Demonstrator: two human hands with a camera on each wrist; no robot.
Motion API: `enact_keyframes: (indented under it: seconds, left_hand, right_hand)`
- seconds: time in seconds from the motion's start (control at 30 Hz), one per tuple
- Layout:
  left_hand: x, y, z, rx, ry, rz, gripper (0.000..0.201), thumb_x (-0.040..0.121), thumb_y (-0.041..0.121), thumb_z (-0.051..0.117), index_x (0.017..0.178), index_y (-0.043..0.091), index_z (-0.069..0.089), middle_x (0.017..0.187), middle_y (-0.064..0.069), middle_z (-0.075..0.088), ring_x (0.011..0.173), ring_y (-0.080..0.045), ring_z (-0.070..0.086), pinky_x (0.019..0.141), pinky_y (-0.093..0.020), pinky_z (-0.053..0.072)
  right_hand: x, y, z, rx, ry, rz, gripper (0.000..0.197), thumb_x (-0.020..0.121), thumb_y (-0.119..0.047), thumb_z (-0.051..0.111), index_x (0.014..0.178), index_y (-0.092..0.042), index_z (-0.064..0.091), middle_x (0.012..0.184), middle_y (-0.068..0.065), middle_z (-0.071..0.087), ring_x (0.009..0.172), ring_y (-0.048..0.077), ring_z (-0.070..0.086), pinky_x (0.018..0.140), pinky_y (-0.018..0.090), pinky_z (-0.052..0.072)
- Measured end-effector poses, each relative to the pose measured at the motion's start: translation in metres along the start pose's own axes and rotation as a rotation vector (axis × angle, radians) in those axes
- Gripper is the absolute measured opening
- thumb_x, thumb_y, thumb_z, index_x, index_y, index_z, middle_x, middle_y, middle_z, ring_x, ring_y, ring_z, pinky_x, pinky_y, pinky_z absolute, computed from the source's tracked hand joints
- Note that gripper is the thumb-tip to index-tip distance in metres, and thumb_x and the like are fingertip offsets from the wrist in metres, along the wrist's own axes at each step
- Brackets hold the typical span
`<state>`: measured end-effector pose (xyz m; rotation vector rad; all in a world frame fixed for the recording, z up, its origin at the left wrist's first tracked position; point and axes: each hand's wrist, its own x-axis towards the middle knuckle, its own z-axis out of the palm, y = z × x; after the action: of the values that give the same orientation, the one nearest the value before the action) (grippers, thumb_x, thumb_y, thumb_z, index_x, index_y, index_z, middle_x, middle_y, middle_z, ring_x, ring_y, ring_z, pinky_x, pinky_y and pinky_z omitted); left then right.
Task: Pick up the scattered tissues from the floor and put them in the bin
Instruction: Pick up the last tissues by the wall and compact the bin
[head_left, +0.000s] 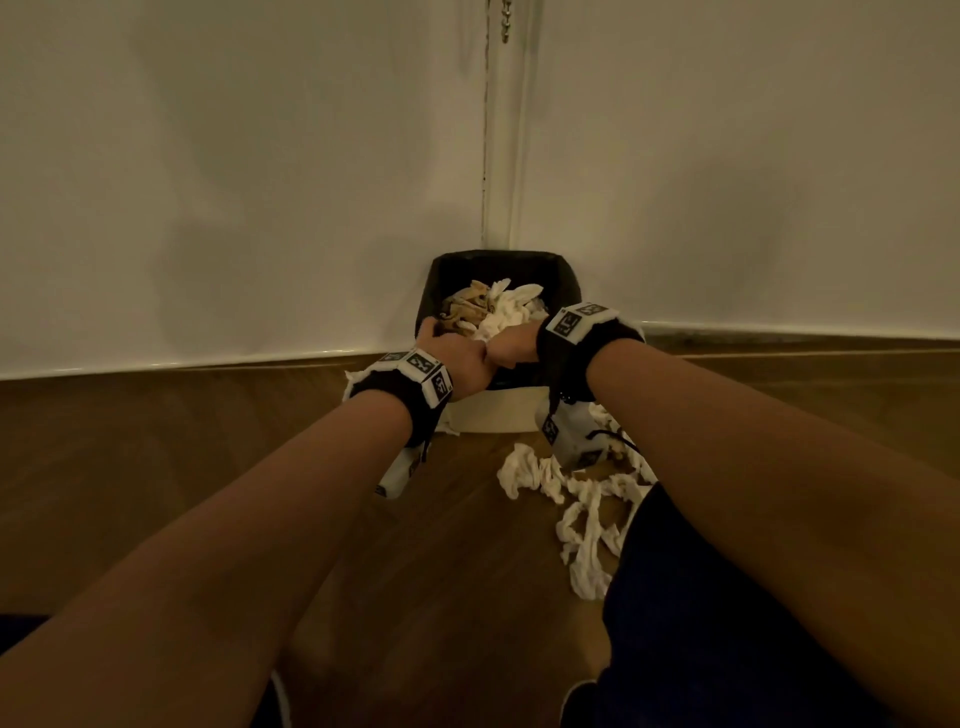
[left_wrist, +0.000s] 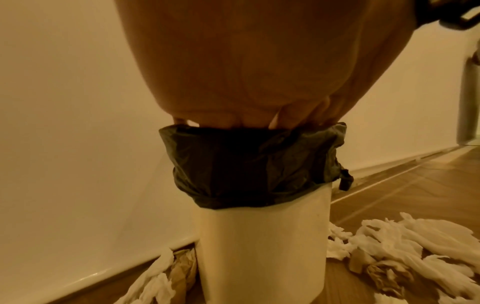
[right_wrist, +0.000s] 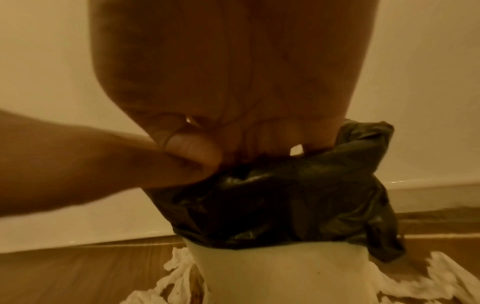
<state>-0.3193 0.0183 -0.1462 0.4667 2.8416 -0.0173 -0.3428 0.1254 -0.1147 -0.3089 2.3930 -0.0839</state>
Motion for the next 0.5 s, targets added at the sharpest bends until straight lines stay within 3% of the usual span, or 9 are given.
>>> enact_keyframes:
  seconds: [0.03,0.07,0.13,0.2,0.27,0.33,0.4,0.47,0.5]
  left_hand:
    - [0.001,-0.001,0.0,0.015,-0.026,-0.021,0.042,0.095,0.041,0.022,0.079,0.023,0.056,0.091,-0.002,0.064,0.105,-0.025,0.056,0.109,-0.055,0.007]
    - [0.002,-0.002,0.0,0.026,-0.054,-0.035,0.044,0.095,0.044,0.02,0.1,0.024,0.059,0.103,-0.003,0.065,0.112,-0.025,0.053,0.109,-0.059,0.001]
    - [0.002,-0.005,-0.003,0.018,-0.089,-0.039,0.046,0.094,0.045,0.021,0.12,0.026,0.054,0.113,-0.002,0.063,0.118,-0.024,0.051,0.107,-0.06,-0.002]
    - [-0.003,-0.009,-0.005,-0.072,-0.024,-0.041,0.042,0.096,0.041,0.021,0.113,0.025,0.056,0.11,-0.001,0.065,0.114,-0.023,0.054,0.108,-0.058,0.0]
    - [-0.01,-0.014,-0.005,-0.217,0.095,-0.07,0.04,0.099,0.033,0.021,0.112,0.022,0.057,0.111,-0.001,0.064,0.112,-0.023,0.056,0.109,-0.052,0.008]
    - [-0.016,-0.021,-0.004,-0.516,0.215,-0.094,0.037,0.1,0.027,0.025,0.112,0.019,0.059,0.114,-0.002,0.064,0.11,-0.022,0.057,0.106,-0.037,0.028]
    - [-0.024,-0.027,-0.004,-0.968,0.311,-0.106,0.034,0.101,0.021,0.029,0.104,0.013,0.062,0.103,-0.007,0.069,0.095,-0.015,0.063,0.086,-0.019,0.044]
    - [-0.03,-0.038,-0.006,-1.248,0.419,-0.177,0.033,0.1,0.015,0.03,0.103,0.007,0.062,0.084,-0.007,0.069,0.078,-0.011,0.064,0.074,-0.022,0.047]
    - [-0.034,-0.045,-0.006,-1.322,0.454,-0.222,0.033,0.1,0.014,0.03,0.105,0.005,0.061,0.079,-0.006,0.067,0.075,-0.013,0.064,0.07,-0.027,0.047]
  right_hand:
    - [-0.001,-0.001,0.002,-0.009,0.003,-0.006,0.015,0.098,-0.001,0.029,0.093,-0.003,0.044,0.074,0.009,0.037,0.063,0.011,0.03,0.063,0.01,0.032]
    - [0.0,-0.004,0.004,-0.019,0.013,-0.006,0.016,0.099,-0.009,0.031,0.103,-0.01,0.046,0.074,0.006,0.037,0.064,0.011,0.033,0.076,0.017,0.033]
    - [0.005,-0.004,0.007,-0.044,0.026,-0.002,0.039,0.098,-0.018,0.033,0.134,-0.009,0.042,0.11,0.017,0.054,0.099,0.026,0.052,0.095,0.034,0.036]
    - [0.005,-0.004,0.007,-0.125,0.045,0.007,0.045,0.096,-0.02,0.036,0.141,-0.009,0.037,0.139,0.016,0.043,0.126,0.031,0.043,0.106,0.038,0.034]
    - [0.003,-0.007,0.004,-0.196,0.075,0.016,0.043,0.097,-0.023,0.038,0.137,-0.008,0.042,0.14,0.016,0.044,0.127,0.032,0.043,0.108,0.039,0.034]
    - [0.0,-0.01,-0.002,-0.228,0.105,0.029,0.043,0.098,-0.028,0.037,0.134,-0.006,0.045,0.138,0.017,0.046,0.127,0.032,0.044,0.109,0.041,0.032]
    - [-0.004,-0.014,-0.009,-0.298,0.182,0.033,0.054,0.096,-0.044,0.035,0.139,-0.011,0.039,0.145,0.017,0.038,0.133,0.034,0.037,0.11,0.05,0.029]
    - [-0.014,-0.021,-0.014,-0.342,0.263,0.016,0.062,0.092,-0.057,0.033,0.142,-0.02,0.034,0.149,0.014,0.033,0.136,0.037,0.031,0.107,0.059,0.026]
    - [-0.022,-0.024,-0.017,-0.293,0.31,0.001,0.06,0.092,-0.056,0.037,0.138,-0.018,0.04,0.144,0.013,0.04,0.131,0.036,0.038,0.104,0.055,0.031]
